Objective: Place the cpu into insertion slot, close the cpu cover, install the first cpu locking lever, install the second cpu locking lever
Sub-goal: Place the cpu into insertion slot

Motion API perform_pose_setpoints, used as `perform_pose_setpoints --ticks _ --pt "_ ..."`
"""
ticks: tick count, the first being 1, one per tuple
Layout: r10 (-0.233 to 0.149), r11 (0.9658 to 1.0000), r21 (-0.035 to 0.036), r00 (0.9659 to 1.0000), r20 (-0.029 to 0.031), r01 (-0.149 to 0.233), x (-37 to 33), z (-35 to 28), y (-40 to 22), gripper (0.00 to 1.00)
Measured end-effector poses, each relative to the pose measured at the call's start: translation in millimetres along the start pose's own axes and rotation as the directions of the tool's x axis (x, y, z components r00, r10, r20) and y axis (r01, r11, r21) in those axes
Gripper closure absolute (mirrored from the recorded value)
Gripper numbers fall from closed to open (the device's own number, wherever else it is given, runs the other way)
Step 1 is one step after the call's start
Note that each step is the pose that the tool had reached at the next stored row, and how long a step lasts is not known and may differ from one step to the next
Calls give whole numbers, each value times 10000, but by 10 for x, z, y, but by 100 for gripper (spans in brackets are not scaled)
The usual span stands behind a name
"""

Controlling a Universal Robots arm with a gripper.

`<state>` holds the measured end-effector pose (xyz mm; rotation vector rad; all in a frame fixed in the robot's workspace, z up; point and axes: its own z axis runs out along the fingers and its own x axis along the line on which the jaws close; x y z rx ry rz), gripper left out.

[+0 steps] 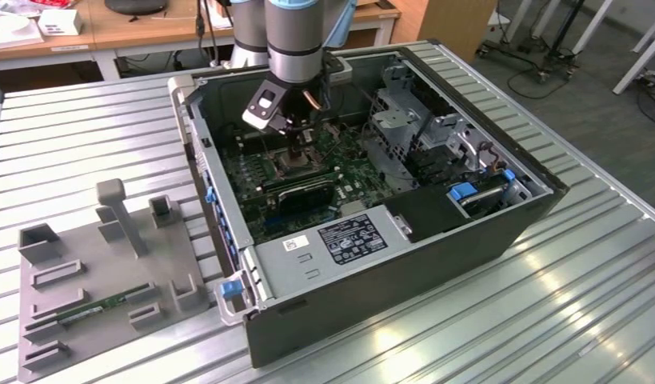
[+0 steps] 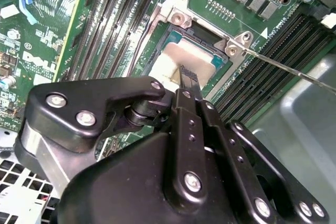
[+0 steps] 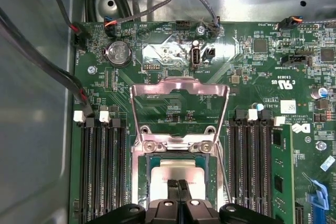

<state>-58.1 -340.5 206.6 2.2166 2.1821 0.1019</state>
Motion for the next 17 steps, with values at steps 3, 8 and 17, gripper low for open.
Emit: perform_pose_setpoints --ticks 3,8,17 --pt "0 10000 0 10000 0 0 0 21 -2 89" --pt "-1 10000 9 10000 13 1 -4 73 -7 89" --pt "0 10000 6 10000 9 0 -5 93 -9 89"
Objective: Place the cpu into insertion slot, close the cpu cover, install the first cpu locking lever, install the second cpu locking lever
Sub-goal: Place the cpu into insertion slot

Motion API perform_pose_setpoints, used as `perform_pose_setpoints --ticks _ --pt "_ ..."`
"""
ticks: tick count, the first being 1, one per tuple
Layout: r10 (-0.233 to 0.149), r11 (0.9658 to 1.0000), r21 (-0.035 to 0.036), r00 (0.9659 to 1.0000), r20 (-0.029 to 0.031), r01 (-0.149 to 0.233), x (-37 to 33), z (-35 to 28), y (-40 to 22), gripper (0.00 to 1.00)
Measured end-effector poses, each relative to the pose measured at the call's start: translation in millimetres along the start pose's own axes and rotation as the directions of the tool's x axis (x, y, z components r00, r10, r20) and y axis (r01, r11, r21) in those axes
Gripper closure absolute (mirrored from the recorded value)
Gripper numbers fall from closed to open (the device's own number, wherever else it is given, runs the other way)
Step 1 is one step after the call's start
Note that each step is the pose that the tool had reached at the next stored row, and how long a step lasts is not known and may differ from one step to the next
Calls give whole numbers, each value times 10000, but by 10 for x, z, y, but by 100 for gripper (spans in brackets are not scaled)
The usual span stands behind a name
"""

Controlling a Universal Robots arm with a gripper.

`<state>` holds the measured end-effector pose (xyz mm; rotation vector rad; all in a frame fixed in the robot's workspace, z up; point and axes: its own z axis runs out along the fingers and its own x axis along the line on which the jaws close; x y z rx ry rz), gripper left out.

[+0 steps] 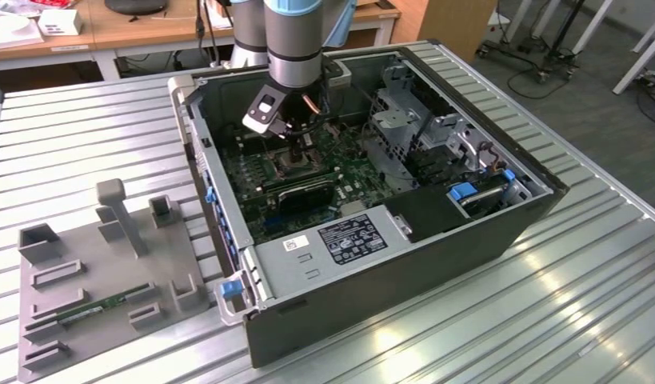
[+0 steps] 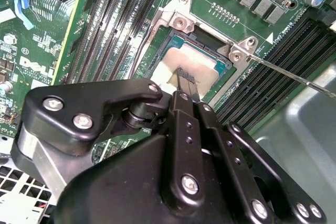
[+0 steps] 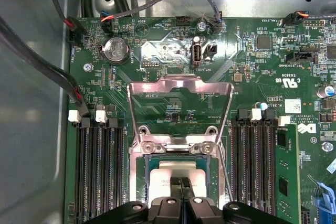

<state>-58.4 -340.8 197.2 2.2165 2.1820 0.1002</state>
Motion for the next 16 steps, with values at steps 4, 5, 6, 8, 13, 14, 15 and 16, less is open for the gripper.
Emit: perform_pose_setpoints --ticks 4,5,6,8,13,14,15,16 --pt "1 10000 -5 10000 -6 -1 2 -5 1 89" --pt "1 10000 -9 10000 -12 -1 3 -8 3 89" --pt "1 10000 -12 10000 -15 -1 4 -13 3 89" --pt "0 10000 -16 10000 -23 -1 7 -25 6 89" --pt "0 10000 -7 10000 -7 0 6 -92 8 89" --pt "0 10000 -6 10000 -6 0 6 -110 9 89" --pt "0 10000 -6 10000 -5 0 6 -128 11 89" --pt "0 10000 -6 10000 -5 0 7 -148 12 89"
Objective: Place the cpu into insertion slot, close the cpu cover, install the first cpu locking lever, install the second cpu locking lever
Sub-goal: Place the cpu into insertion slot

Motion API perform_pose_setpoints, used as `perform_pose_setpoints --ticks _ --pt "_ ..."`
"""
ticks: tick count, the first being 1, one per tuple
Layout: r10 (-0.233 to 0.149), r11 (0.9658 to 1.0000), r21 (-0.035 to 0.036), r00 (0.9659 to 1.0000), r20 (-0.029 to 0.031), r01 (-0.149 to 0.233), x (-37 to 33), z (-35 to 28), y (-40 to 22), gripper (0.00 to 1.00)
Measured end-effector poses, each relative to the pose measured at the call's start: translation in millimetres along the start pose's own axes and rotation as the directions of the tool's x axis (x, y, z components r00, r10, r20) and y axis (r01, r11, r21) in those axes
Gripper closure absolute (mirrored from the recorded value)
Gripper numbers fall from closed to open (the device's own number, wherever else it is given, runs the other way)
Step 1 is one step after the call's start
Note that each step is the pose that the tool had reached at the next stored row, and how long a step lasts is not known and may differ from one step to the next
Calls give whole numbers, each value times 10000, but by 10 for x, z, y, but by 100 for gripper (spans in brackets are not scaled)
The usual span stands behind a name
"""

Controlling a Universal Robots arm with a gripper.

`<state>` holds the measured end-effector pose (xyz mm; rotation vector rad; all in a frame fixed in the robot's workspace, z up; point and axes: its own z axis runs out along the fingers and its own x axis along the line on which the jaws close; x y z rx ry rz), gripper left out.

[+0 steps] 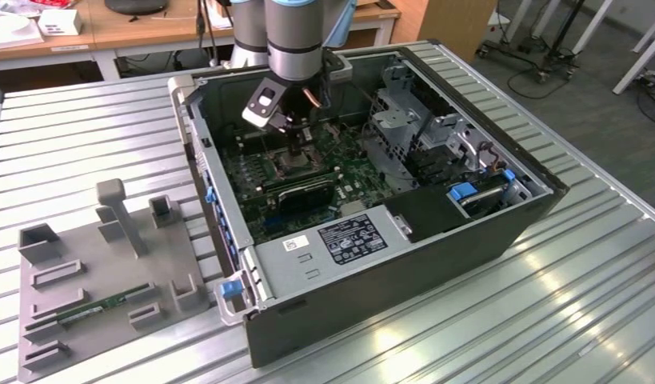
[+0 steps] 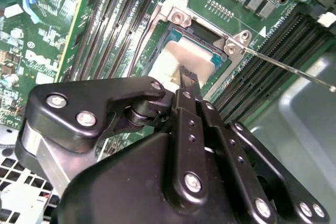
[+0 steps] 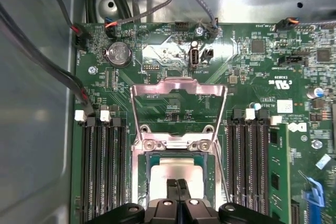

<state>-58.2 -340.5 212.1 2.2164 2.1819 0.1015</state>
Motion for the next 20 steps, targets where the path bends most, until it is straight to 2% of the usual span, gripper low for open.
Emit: perform_pose_setpoints --ticks 7,10,12,17,20 --pt "0 10000 -1 10000 -2 0 5 -179 14 89" --pt "0 10000 1 10000 1 0 6 -231 18 89" --pt "0 10000 0 10000 1 0 6 -250 19 89" --pt "0 10000 0 10000 -1 0 7 -252 20 89" --pt "-1 10000 26 10000 2 1 6 -253 20 89"
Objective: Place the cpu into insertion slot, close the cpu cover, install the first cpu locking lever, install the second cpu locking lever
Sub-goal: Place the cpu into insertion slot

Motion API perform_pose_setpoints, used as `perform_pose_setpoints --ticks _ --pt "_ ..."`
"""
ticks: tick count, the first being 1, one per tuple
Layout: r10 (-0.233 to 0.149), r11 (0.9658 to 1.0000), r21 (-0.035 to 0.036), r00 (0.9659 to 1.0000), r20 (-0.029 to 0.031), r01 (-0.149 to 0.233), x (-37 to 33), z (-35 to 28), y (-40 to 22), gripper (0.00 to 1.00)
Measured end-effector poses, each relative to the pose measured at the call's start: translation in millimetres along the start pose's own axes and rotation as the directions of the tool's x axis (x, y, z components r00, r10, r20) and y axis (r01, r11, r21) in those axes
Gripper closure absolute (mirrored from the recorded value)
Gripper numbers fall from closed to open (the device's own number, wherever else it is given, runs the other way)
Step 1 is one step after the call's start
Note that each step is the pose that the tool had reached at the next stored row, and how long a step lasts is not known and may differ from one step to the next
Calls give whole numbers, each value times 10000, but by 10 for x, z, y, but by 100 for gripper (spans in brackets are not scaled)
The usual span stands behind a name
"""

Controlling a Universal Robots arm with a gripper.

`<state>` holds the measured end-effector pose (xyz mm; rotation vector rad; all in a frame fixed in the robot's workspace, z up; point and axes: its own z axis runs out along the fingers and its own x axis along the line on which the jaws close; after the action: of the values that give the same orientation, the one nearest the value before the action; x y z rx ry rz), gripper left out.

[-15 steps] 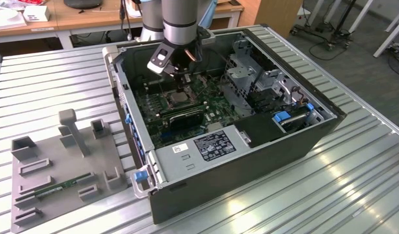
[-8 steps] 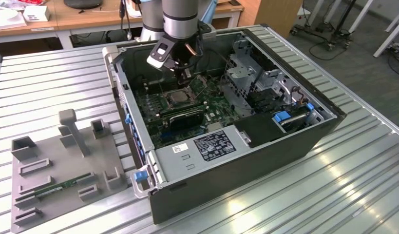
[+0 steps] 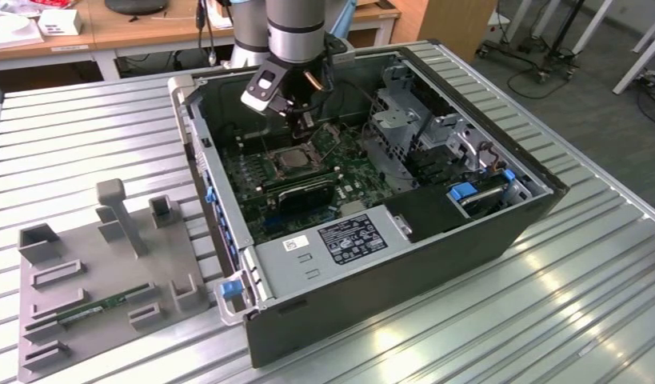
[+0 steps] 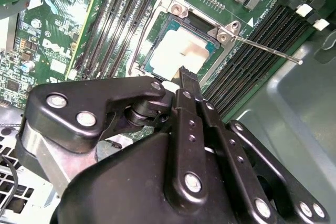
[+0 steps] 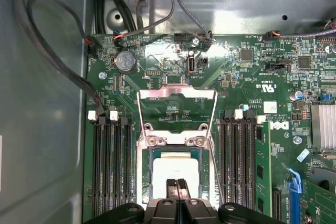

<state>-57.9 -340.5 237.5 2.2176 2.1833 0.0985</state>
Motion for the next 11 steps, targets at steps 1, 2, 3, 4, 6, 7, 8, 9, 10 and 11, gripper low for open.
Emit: perform_pose_setpoints --ticks 1,2,3,4,6,7,8,9,10,11 --pt "0 10000 1 10000 0 0 0 0 0 89" --pt "1 10000 5 10000 0 -1 0 0 0 89" --pt "2 10000 52 10000 -2 -2 0 2 0 89" --pt "6 9999 166 10000 -1 -6 1 3 2 89" --pt "7 9998 210 10000 3 -7 0 1 1 89" --pt "8 9998 214 10000 3 -8 0 1 1 89" --pt "6 9998 219 10000 3 -6 0 1 2 89" --pt "7 9998 222 10000 3 -7 0 1 2 89" --pt "7 9997 224 10000 3 -7 0 2 2 89" --pt "7 9997 225 10000 3 -7 0 0 2 89"
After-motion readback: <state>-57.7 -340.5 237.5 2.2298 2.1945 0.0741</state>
